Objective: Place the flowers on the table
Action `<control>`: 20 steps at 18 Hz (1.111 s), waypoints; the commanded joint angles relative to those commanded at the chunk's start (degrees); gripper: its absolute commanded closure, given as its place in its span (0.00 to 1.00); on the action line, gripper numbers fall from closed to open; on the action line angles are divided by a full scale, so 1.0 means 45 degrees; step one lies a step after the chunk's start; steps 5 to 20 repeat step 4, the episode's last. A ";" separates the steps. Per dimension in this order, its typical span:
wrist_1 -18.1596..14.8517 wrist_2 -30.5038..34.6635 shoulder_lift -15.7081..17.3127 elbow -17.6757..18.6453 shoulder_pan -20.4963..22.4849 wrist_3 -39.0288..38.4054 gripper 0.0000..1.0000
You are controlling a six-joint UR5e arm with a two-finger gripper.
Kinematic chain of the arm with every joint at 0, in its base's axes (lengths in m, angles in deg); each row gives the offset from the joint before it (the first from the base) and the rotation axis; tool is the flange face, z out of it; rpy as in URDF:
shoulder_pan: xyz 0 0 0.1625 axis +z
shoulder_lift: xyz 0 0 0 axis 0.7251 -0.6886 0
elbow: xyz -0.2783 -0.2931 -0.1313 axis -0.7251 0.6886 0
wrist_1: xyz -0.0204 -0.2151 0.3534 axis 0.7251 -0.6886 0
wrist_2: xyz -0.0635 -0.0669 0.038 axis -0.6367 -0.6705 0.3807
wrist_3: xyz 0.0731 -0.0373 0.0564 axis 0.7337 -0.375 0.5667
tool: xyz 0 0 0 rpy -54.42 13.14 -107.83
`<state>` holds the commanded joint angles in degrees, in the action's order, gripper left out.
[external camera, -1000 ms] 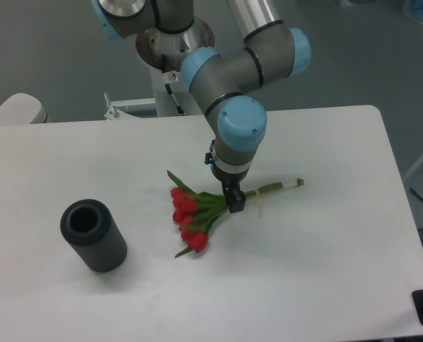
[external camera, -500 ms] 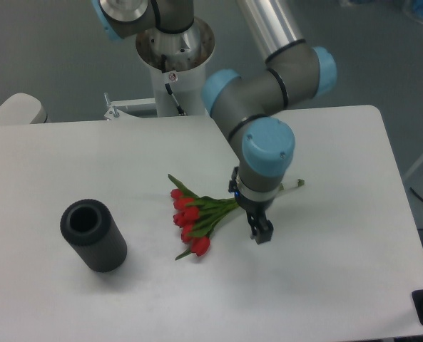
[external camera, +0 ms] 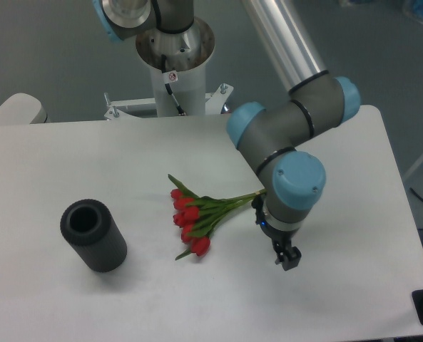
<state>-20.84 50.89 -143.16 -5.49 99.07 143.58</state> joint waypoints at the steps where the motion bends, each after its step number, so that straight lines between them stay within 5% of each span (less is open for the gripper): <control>1: 0.0000 0.0020 0.0000 0.0019 -0.0020 -0.0039 0.00; 20: 0.0020 0.0000 0.0000 0.0058 -0.0020 -0.0196 0.00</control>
